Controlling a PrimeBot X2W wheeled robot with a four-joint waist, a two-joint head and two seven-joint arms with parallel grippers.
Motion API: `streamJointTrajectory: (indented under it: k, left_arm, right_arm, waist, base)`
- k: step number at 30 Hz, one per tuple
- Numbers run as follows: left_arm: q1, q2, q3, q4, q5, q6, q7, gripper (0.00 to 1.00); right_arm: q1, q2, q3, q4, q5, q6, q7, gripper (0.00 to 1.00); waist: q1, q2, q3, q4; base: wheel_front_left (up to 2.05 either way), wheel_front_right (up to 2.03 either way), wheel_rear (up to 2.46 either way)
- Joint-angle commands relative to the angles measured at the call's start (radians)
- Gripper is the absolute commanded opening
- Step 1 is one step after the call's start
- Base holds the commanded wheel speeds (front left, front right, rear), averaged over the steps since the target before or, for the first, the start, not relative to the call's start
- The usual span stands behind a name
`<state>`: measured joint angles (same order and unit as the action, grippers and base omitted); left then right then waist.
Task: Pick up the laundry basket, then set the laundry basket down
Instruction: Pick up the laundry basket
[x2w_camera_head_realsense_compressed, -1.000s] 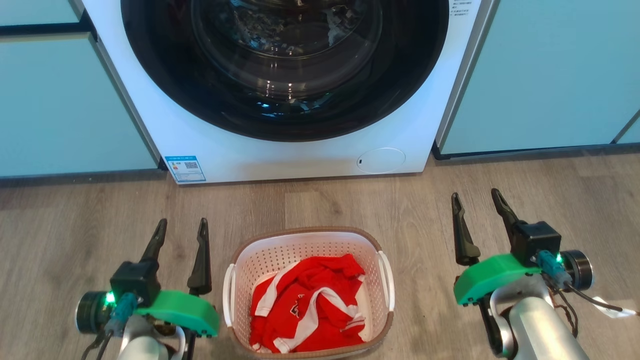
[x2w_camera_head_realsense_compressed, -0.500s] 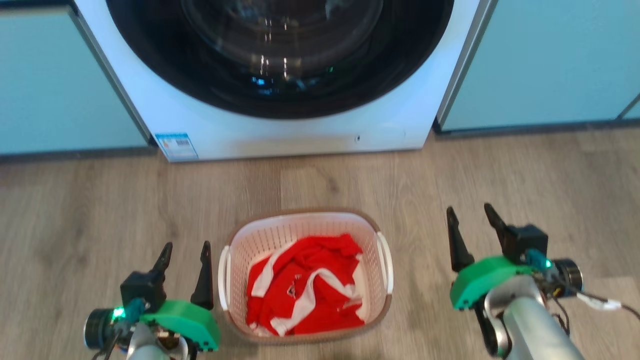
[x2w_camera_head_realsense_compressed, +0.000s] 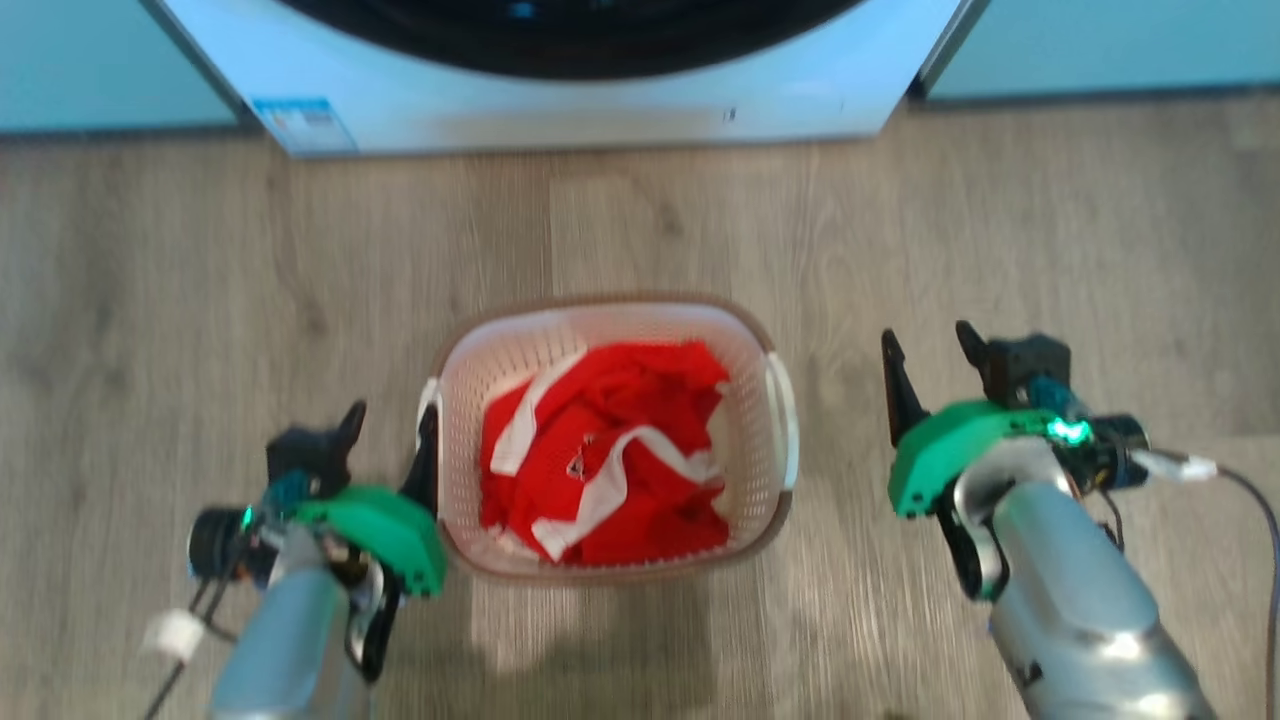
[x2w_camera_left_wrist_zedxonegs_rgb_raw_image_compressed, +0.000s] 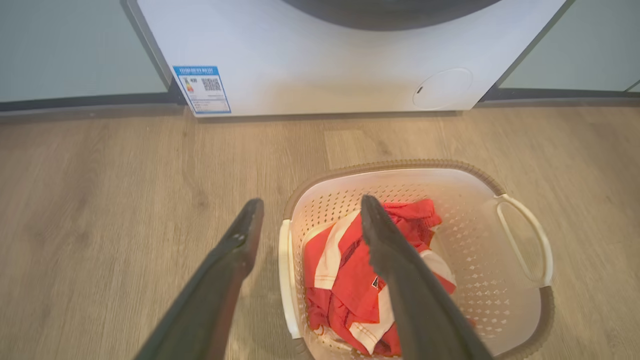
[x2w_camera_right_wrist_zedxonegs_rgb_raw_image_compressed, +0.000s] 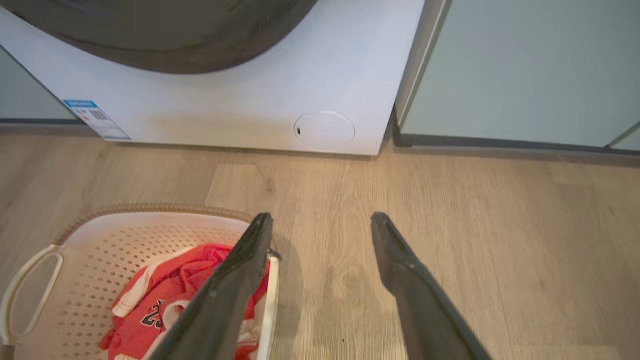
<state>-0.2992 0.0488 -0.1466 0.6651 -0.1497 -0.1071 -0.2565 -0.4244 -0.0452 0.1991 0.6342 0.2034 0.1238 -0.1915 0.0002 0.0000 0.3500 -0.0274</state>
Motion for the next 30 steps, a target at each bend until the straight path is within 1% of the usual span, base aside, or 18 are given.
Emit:
streamJointTrajectory:
  k: [1, 3, 4, 7, 8, 9, 14, 19, 30]
  left_arm:
    - [-0.056, 0.018, 0.025, 0.012, 0.007, -0.009, -0.005, 1.00]
    - [-0.100, 0.023, 0.012, 0.073, 0.010, -0.014, -0.005, 1.00]
    - [-0.100, 0.023, 0.012, 0.073, 0.010, -0.014, -0.005, 1.00]
    - [-0.160, 0.028, -0.001, 0.149, 0.006, -0.018, -0.005, 1.00]
    - [-0.195, 0.033, -0.015, 0.205, 0.006, -0.020, -0.005, 1.00]
    - [-0.195, 0.033, -0.015, 0.205, 0.006, -0.020, -0.005, 1.00]
    - [-0.280, 0.039, -0.058, 0.312, 0.000, -0.023, -0.005, 1.00]
    - [-0.349, 0.041, -0.149, 0.415, -0.043, -0.023, -0.005, 1.00]
    - [-0.455, 0.051, -0.303, 0.529, -0.154, -0.023, 0.012, 1.00]
  right_arm:
    - [-0.034, -0.005, 0.028, -0.002, -0.001, 0.007, 0.013, 1.00]
    - [-0.059, -0.005, 0.043, 0.026, 0.018, 0.007, 0.026, 1.00]
    - [-0.059, -0.005, 0.043, 0.026, 0.018, 0.007, 0.026, 1.00]
    - [-0.097, -0.005, 0.077, 0.068, 0.042, 0.007, 0.042, 1.00]
    - [-0.121, -0.005, 0.096, 0.097, 0.062, 0.007, 0.051, 1.00]
    - [-0.121, -0.005, 0.096, 0.097, 0.062, 0.007, 0.051, 1.00]
    - [-0.180, -0.005, 0.129, 0.162, 0.109, 0.007, 0.057, 1.00]
    - [-0.228, -0.005, 0.174, 0.222, 0.148, 0.007, 0.061, 1.00]
    - [-0.290, -0.005, 0.272, 0.307, 0.247, 0.007, 0.095, 1.00]
  waist:
    - [-0.0002, 0.0000, 0.082, 0.012]
    - [-0.0002, 0.0000, 0.115, 0.016]
    - [-0.0002, 0.0000, 0.115, 0.016]
    - [-0.0002, 0.0000, 0.163, 0.017]
    - [-0.0002, 0.0000, 0.192, 0.018]
    - [-0.0002, 0.0000, 0.192, 0.018]
    - [-0.0002, 0.0000, 0.259, 0.023]
    - [-0.0002, 0.0000, 0.309, 0.022]
    - [-0.0002, 0.0000, 0.374, 0.025]
  base:
    - [0.00, 0.00, 0.00]
    - [0.00, 0.00, 0.00]
    - [0.00, 0.00, 0.00]
    - [0.00, 0.00, 0.00]
    - [0.00, 0.00, 0.00]
    - [0.00, 0.00, 0.00]
    - [0.00, 0.00, 0.00]
    - [0.00, 0.00, 0.00]
    - [0.00, 0.00, 0.00]
